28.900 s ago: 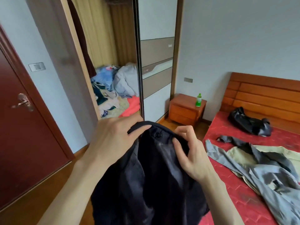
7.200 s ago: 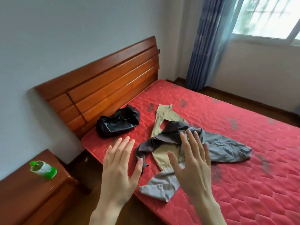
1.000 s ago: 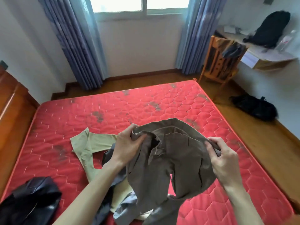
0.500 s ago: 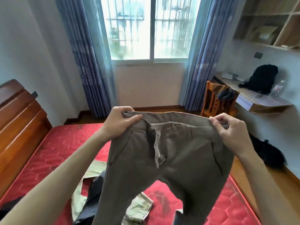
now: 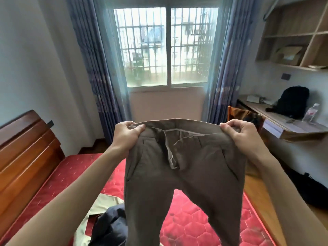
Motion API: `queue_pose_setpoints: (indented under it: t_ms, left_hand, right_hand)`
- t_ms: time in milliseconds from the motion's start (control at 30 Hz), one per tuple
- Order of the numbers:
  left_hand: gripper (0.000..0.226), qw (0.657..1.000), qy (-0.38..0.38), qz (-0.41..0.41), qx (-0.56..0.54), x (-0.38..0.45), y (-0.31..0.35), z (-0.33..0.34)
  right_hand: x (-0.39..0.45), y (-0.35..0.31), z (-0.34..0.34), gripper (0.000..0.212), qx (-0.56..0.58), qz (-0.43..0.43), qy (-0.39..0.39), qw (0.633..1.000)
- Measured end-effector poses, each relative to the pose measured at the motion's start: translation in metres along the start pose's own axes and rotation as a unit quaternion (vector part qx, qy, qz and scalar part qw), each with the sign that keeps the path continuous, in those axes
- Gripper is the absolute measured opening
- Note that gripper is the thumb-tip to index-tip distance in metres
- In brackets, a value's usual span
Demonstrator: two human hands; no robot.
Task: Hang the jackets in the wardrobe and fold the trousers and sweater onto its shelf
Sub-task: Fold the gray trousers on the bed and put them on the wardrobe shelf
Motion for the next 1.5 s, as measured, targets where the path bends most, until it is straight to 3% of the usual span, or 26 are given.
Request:
queue_pose_setpoints:
  t_ms: [133, 367, 500, 600, 700, 767, 900, 1000, 1033, 1100, 1167, 1233, 1300, 1333, 1433, 1500]
  left_hand:
    - [0.026, 0.998, 0.017, 0.044, -0.035, -0.022, 0.002, 0.026]
    - [0.027, 0.985, -0.017, 0.156, 0.067, -0.068, 0.022, 0.074]
    - [0.023, 0.980, -0.050, 0.182, 0.065, -0.083, 0.028, 0.092]
    - [0.022, 0.980, -0.041, 0.184, 0.063, -0.084, 0.037, 0.089]
    - [0.037, 0.984, -0.090, 0.153, -0.002, -0.094, 0.044, 0.088]
    - [0.039, 0.977, -0.145, 0.147, -0.047, -0.105, 0.043, 0.089]
    - [0.006, 0.962, -0.160, 0.217, -0.036, -0.112, 0.038, 0.086]
    - [0.015, 0.957, -0.176, 0.222, -0.061, -0.104, 0.036, 0.082]
    - [0.018, 0.959, -0.172, 0.216, -0.068, -0.101, 0.036, 0.080]
    - [0.019, 0.962, -0.162, 0.208, -0.070, -0.092, 0.036, 0.075]
    - [0.020, 0.962, -0.167, 0.203, -0.074, -0.083, 0.038, 0.070]
    - [0.021, 0.960, -0.177, 0.204, -0.074, -0.072, 0.042, 0.065]
    - [0.022, 0.960, -0.183, 0.199, -0.071, -0.060, 0.043, 0.063]
    - [0.022, 0.962, -0.180, 0.197, -0.065, -0.052, 0.043, 0.061]
    - [0.018, 0.962, -0.170, 0.212, -0.021, -0.036, 0.036, 0.055]
    - [0.029, 0.955, -0.198, 0.218, 0.038, -0.030, 0.026, 0.045]
  right_hand:
    - [-0.028, -0.016, 0.047, 0.027, 0.075, 0.003, 0.111, 0.991]
    - [-0.060, -0.057, 0.122, 0.024, 0.213, -0.027, 0.213, 0.953]
    - [-0.058, -0.072, 0.138, 0.028, 0.244, -0.044, 0.204, 0.947]
    - [-0.058, -0.074, 0.137, 0.045, 0.303, -0.045, 0.162, 0.938]
    - [-0.060, -0.076, 0.137, 0.052, 0.339, -0.057, 0.137, 0.929]
    - [-0.060, -0.080, 0.137, 0.049, 0.349, -0.077, 0.136, 0.924]
    - [-0.058, -0.079, 0.138, 0.040, 0.378, -0.060, 0.140, 0.913]
    - [-0.054, -0.076, 0.135, 0.028, 0.457, -0.058, 0.080, 0.884]
    - [-0.052, -0.070, 0.133, 0.022, 0.442, -0.086, 0.083, 0.889]
    - [-0.045, -0.051, 0.125, 0.019, 0.290, -0.139, 0.159, 0.934]
    - [-0.034, -0.028, 0.112, 0.047, 0.177, -0.113, 0.191, 0.959]
    - [-0.023, -0.016, 0.101, 0.084, 0.257, -0.025, 0.058, 0.964]
    - [-0.014, -0.008, 0.096, 0.099, 0.330, 0.040, -0.062, 0.941]
    - [-0.008, -0.004, 0.096, 0.091, 0.324, 0.038, -0.077, 0.942]
    - [0.003, -0.004, 0.097, 0.052, 0.259, -0.018, -0.010, 0.966]
    - [0.008, -0.005, 0.101, 0.033, 0.250, -0.040, 0.023, 0.967]
Point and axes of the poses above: each hand's wrist, its own x-axis towards the middle knuckle, its own z-axis out of the palm, y = z × x, the point moved 1 cm from there along x, towards the middle knuckle, and after that the axes turned 10 degrees about -y, right-handed, at the moved point
